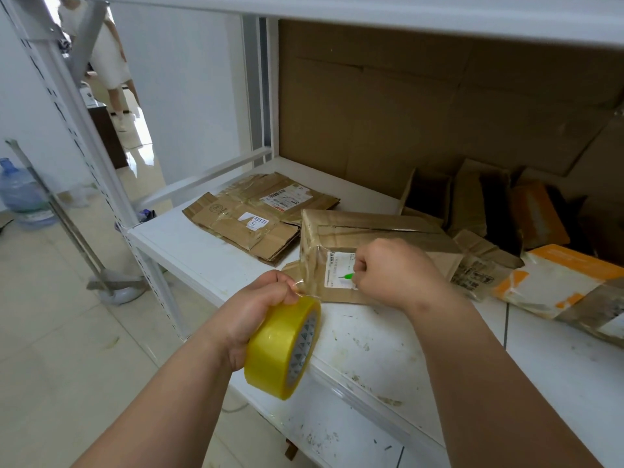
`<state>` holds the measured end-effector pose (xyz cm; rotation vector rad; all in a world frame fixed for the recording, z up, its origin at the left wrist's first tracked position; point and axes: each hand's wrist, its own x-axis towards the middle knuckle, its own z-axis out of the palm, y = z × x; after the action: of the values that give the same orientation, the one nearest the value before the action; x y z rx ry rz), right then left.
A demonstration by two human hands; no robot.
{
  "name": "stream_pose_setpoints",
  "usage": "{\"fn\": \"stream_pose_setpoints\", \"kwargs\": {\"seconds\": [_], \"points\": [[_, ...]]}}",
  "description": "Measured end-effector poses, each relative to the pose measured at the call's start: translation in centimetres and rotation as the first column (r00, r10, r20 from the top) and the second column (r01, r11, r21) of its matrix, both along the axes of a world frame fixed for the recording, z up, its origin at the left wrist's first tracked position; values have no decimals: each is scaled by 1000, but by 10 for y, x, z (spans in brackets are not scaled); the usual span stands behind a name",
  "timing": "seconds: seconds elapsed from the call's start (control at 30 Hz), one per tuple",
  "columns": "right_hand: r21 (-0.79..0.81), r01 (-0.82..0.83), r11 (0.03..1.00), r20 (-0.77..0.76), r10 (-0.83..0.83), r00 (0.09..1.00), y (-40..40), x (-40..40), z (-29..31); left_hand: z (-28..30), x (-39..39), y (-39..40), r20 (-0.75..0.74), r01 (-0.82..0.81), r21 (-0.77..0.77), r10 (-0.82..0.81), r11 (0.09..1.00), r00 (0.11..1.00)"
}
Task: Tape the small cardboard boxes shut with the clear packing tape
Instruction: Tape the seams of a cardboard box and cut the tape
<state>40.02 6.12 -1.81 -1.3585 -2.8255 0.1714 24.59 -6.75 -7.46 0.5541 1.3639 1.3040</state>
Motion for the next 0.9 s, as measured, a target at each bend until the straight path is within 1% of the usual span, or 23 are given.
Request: {"fn": "stream_pose_setpoints", "kwargs": {"seconds": [0.1, 0.27, 0.3, 0.37, 0.47, 0.5, 0.53, 0.57, 0.6, 0.63, 0.67, 0.7, 0.73, 0.83, 0.9], "points": [[-37, -6, 999, -24, 5, 1000, 0, 7, -12, 1, 0, 0, 16, -34, -7, 34, 999, 999], [-131, 38, 991, 62, -30, 998, -10, 19, -58, 3, 1, 0, 8, -72, -21, 72, 997, 997], [-133, 47, 990, 57, -40, 998, -12, 21, -64, 4, 1, 0, 1, -84, -30, 84, 996, 996], [-90, 56, 994, 26, -54, 998, -14, 24, -74, 5, -2, 1, -15, -106, -49, 105, 993, 994], [-54, 43, 998, 103, -37, 994, -15, 28, -74, 7, -7, 2, -67, -137, -82, 131, 987, 989], [-66, 44, 997, 84, -38, 996, -16, 30, -71, 8, -9, 3, -98, -153, -87, 144, 984, 985], [-65, 50, 997, 9, -50, 999, -17, 30, -66, 9, -12, 4, -129, -170, -90, 157, 981, 979], [-40, 59, 997, -121, -63, 991, -19, 29, -60, 10, -15, 5, -159, -186, -89, 170, 979, 972], [40, 74, 996, -285, -59, 957, -21, 26, -56, 11, -18, 6, -196, -197, -83, 177, 977, 964], [149, 113, 982, -455, -33, 890, -21, 23, -51, 12, -21, 7, -243, -201, -79, 177, 976, 954], [246, 158, 956, -581, 15, 814, -22, 18, -48, 14, -24, 9, -303, -200, -77, 168, 977, 938], [309, 193, 932, -641, 54, 765, -20, 12, -45, 16, -25, 10, -370, -195, -76, 154, 978, 916], [338, 194, 921, -639, 73, 766, -18, 6, -44, 18, -27, 13, -438, -188, -75, 137, 979, 888], [300, 83, 950, -462, 69, 884, -4, -9, -47, 26, -27, 24, -628, -138, -102, 44, 985, 777], [274, 47, 960, -387, 65, 920, 3, -17, -54, 28, -24, 31, -698, -79, -151, -49, 985, 714]]}}
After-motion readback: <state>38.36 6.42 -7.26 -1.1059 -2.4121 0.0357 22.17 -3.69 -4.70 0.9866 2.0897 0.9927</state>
